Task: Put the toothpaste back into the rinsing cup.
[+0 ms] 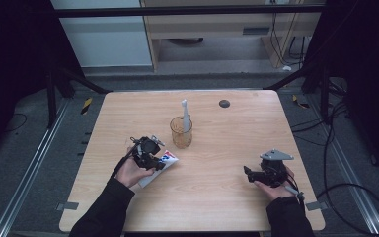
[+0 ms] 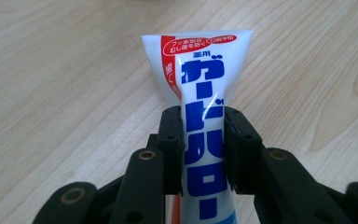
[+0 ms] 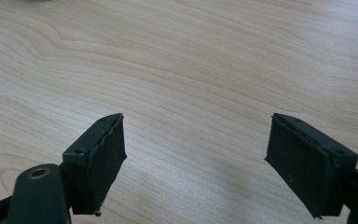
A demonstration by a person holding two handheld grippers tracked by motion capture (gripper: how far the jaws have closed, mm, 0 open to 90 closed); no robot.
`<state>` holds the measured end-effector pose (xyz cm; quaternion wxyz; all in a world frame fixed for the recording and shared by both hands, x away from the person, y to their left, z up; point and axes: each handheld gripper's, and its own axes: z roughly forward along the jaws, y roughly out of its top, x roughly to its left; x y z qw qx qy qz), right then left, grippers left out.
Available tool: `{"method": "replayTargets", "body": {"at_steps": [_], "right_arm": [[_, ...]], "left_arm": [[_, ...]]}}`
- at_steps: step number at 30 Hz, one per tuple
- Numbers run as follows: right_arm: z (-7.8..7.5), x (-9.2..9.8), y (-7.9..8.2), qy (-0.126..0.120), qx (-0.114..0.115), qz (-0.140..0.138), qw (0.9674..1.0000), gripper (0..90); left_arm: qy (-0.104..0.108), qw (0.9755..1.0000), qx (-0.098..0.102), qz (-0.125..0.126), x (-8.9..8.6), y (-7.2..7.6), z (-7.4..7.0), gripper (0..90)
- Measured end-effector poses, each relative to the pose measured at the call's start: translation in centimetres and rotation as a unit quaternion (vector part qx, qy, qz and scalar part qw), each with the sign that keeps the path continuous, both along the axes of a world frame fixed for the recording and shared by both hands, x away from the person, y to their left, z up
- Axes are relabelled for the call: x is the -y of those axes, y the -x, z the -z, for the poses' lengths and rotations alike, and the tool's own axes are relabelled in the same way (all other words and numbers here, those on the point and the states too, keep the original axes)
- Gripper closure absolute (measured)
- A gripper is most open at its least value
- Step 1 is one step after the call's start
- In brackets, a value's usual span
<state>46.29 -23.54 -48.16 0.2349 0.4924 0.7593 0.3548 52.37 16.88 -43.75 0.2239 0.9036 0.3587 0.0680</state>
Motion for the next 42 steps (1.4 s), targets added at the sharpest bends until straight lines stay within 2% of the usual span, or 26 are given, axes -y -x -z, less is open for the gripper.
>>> {"method": "replayTargets", "body": {"at_steps": [5, 10, 12, 16, 21, 29, 33, 35, 37, 39, 42], "right_arm": [[0.0, 0.1, 0.0, 0.001, 0.003, 0.0, 1.0, 19.4], [-0.1, 0.1, 0.1, 0.0, 0.005, 0.001, 1.0, 19.4], [-0.1, 0.1, 0.1, 0.0, 0.005, 0.002, 1.0, 19.4], [-0.1, 0.2, 0.1, 0.0, 0.006, 0.003, 1.0, 19.4], [-0.1, 0.1, 0.1, 0.001, 0.006, 0.003, 1.0, 19.4], [-0.1, 0.2, 0.2, -0.001, 0.008, 0.007, 0.9999, 19.3], [-0.3, 0.2, 0.2, 0.0, 0.014, 0.008, 0.9999, 19.3], [-0.3, 0.2, 0.2, 0.002, 0.017, 0.009, 0.9998, 19.2], [-0.2, 0.2, 0.2, 0.002, 0.016, 0.01, 0.9998, 19.2], [-0.2, 0.2, 0.2, 0.002, 0.016, 0.01, 0.9998, 19.2], [-0.2, 0.1, 0.1, 0.003, 0.016, 0.008, 0.9998, 19.3]], "left_arm": [[0.03, 0.9989, 0.035, -0.011, -1.0, 0.6, -2.2, 70.0], [0.06, 0.9954, 0.07, -0.027, -1.9, 1.2, -3.8, 70.0], [0.071, 0.9933, 0.083, -0.037, -2.2, 1.4, -4.3, 70.0], [0.079, 0.9898, 0.107, -0.05, -2.8, 1.6, -5.0, 70.0], [0.101, 0.9832, 0.133, -0.073, -3.2, 1.9, -5.5, 70.0], [0.125, 0.9705, 0.181, -0.099, -3.7, 2.3, -6.1, 70.1], [0.137, 0.9627, 0.205, -0.111, -4.0, 2.4, -6.7, 70.2], [0.143, 0.9571, 0.222, -0.12, -4.1, 2.4, -7.0, 70.2], [0.149, 0.9526, 0.234, -0.125, -4.2, 2.3, -7.4, 70.2], [0.162, 0.9457, 0.248, -0.133, -4.2, 2.2, -7.7, 70.2], [0.176, 0.9366, 0.268, -0.142, -3.8, 1.9, -8.1, 70.3]]}}
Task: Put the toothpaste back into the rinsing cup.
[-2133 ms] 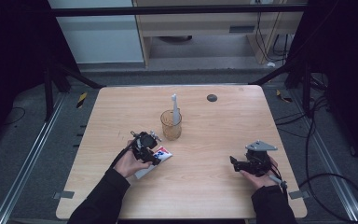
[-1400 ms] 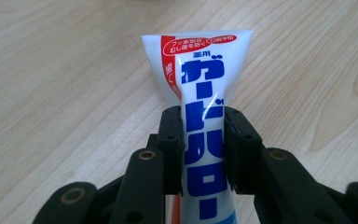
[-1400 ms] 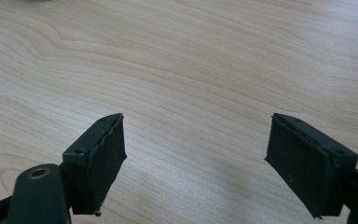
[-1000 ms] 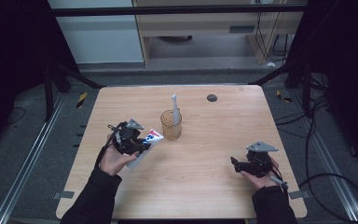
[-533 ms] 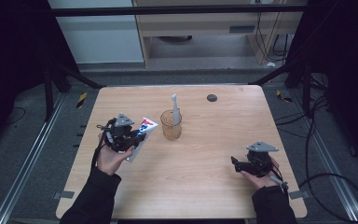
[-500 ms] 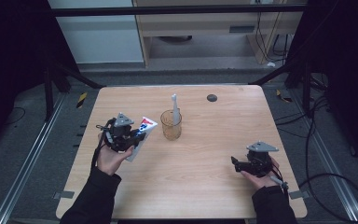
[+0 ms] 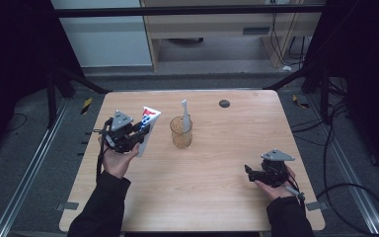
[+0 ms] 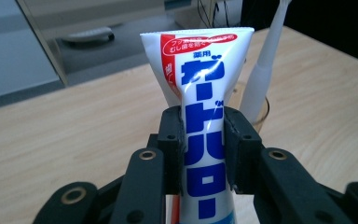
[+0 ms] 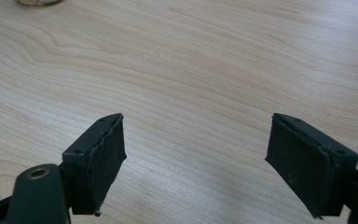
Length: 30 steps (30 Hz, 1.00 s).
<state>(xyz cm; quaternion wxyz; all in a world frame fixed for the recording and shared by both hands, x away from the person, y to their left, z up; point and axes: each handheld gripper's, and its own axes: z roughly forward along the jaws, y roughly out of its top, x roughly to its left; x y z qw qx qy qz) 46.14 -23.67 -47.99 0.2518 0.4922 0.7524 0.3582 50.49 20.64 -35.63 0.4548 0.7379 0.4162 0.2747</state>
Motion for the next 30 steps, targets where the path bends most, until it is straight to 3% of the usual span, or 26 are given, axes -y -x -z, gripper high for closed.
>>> {"method": "replayTargets", "body": {"at_steps": [8, 18, 26, 30], "right_arm": [[-0.1, 0.0, 0.0, -0.002, 0.002, 0.0, 1.0, 19.3], [-0.1, 0.1, 0.0, 0.0, 0.006, -0.002, 1.0, 19.3], [0.0, 0.0, 0.0, -0.002, 0.008, -0.003, 1.0, 19.4], [0.0, 0.0, 0.0, -0.004, 0.008, -0.003, 1.0, 19.4]], "left_arm": [[0.031, 0.9987, 0.039, -0.01, 1.7, -0.9, -0.8, 70.3], [0.062, 0.9962, 0.06, -0.017, 3.5, -2.9, -0.5, 70.4], [0.087, 0.9914, 0.092, -0.033, 4.3, -4.3, -0.5, 70.4], [0.091, 0.9903, 0.098, -0.038, 4.7, -5.0, -0.4, 70.4]]}}
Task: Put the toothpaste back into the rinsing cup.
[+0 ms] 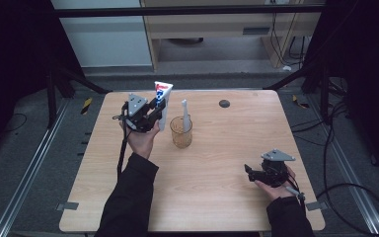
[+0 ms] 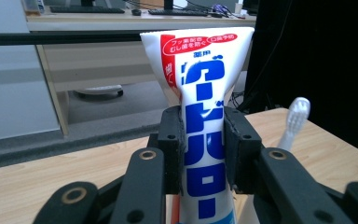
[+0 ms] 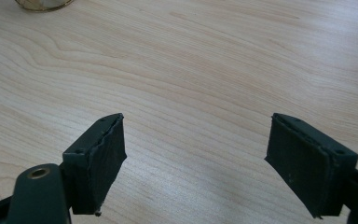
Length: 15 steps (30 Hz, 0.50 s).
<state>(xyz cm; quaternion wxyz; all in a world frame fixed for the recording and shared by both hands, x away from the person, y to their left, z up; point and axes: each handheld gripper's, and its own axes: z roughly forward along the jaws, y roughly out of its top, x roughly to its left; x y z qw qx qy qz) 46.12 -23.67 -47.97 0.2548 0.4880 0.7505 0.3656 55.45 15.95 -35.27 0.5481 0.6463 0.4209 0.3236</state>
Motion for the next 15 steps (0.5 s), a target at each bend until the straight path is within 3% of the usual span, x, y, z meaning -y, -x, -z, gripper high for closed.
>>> {"method": "replayTargets", "body": {"at_steps": [15], "right_arm": [[0.1, 0.0, -0.1, -0.002, -0.001, -0.002, 1.0, 19.3]], "left_arm": [[0.011, 0.9998, 0.019, 0.0, 2.0, -1.8, 0.8, 70.3]]}}
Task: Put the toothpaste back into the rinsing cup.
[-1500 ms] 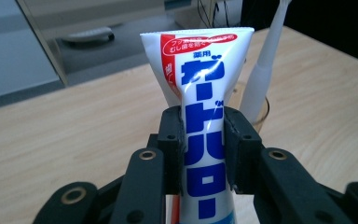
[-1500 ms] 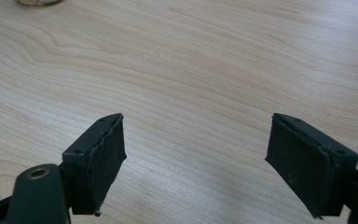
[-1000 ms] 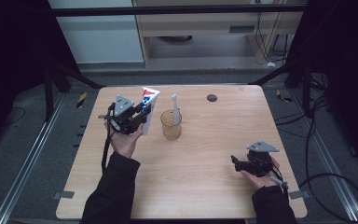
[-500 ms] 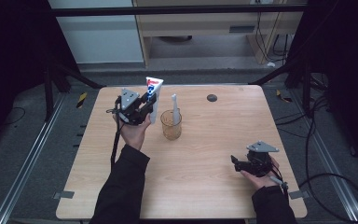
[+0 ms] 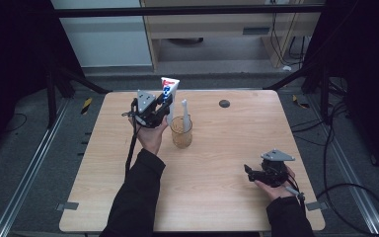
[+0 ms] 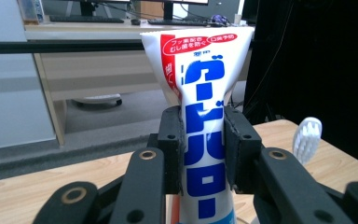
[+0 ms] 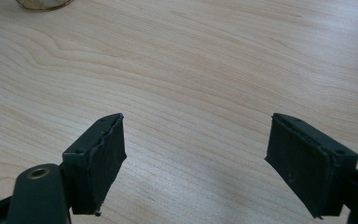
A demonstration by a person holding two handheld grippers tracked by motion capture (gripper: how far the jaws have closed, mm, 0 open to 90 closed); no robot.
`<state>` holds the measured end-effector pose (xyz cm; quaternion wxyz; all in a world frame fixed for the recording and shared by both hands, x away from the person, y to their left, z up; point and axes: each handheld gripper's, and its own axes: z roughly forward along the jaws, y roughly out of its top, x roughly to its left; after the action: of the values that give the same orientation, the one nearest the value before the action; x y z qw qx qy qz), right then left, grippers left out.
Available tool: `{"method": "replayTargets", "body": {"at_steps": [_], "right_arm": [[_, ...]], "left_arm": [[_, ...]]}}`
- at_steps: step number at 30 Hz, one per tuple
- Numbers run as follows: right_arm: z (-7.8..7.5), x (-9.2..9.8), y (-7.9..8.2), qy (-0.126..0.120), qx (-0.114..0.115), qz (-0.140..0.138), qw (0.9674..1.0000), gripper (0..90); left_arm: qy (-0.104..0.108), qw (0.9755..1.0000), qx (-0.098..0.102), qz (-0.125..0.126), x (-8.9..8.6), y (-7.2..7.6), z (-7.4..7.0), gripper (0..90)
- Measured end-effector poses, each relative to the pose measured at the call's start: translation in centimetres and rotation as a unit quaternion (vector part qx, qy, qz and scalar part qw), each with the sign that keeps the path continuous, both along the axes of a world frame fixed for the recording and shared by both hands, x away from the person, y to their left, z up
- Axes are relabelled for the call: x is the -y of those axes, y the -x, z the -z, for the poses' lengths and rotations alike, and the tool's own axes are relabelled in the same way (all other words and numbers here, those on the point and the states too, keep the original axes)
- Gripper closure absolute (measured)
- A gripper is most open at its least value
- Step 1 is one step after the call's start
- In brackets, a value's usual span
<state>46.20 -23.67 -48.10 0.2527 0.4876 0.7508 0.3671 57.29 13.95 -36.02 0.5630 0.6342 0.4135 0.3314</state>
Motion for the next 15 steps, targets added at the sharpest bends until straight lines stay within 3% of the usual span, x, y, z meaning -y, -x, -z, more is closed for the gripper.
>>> {"method": "replayTargets", "body": {"at_steps": [15], "right_arm": [[0.1, 0.2, -0.1, -0.003, -0.002, 0.002, 1.0, 19.4]], "left_arm": [[0.0, 1.0, -0.006, 0.007, 1.9, -1.5, 1.4, 70.2]]}}
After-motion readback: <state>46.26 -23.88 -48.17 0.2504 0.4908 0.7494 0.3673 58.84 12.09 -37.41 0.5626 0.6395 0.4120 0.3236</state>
